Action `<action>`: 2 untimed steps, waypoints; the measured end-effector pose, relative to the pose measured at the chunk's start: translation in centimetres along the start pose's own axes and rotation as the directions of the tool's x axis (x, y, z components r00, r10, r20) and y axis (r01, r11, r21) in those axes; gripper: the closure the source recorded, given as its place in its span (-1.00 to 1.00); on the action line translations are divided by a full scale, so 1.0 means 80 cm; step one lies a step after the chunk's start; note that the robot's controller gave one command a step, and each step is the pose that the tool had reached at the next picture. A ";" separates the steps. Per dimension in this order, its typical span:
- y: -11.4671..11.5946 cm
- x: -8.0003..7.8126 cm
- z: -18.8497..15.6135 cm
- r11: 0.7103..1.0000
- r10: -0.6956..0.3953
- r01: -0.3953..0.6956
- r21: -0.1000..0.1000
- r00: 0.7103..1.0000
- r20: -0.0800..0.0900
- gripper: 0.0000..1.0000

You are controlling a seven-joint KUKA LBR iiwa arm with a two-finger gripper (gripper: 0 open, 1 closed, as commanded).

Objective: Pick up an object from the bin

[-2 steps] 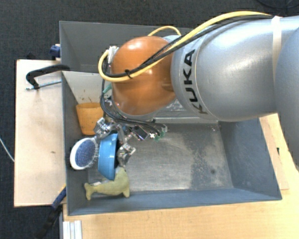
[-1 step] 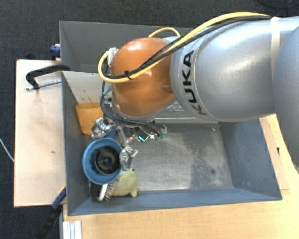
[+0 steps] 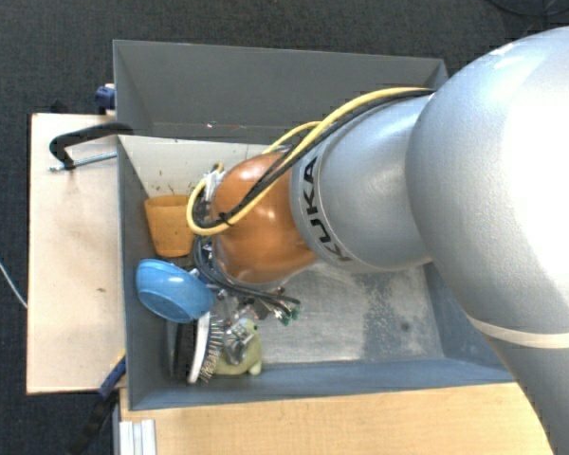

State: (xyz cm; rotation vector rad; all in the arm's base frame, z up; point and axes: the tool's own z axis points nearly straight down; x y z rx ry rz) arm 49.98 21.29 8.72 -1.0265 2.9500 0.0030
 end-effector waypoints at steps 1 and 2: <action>0.000 0.002 -0.001 1.000 -0.002 0.002 0.000 1.000 -0.007 1.00; -0.036 -0.026 -0.215 0.999 -0.045 0.045 -0.001 0.999 -0.004 1.00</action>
Offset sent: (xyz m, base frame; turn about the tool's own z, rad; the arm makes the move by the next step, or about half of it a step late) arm 0.0000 0.0000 0.0000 0.0000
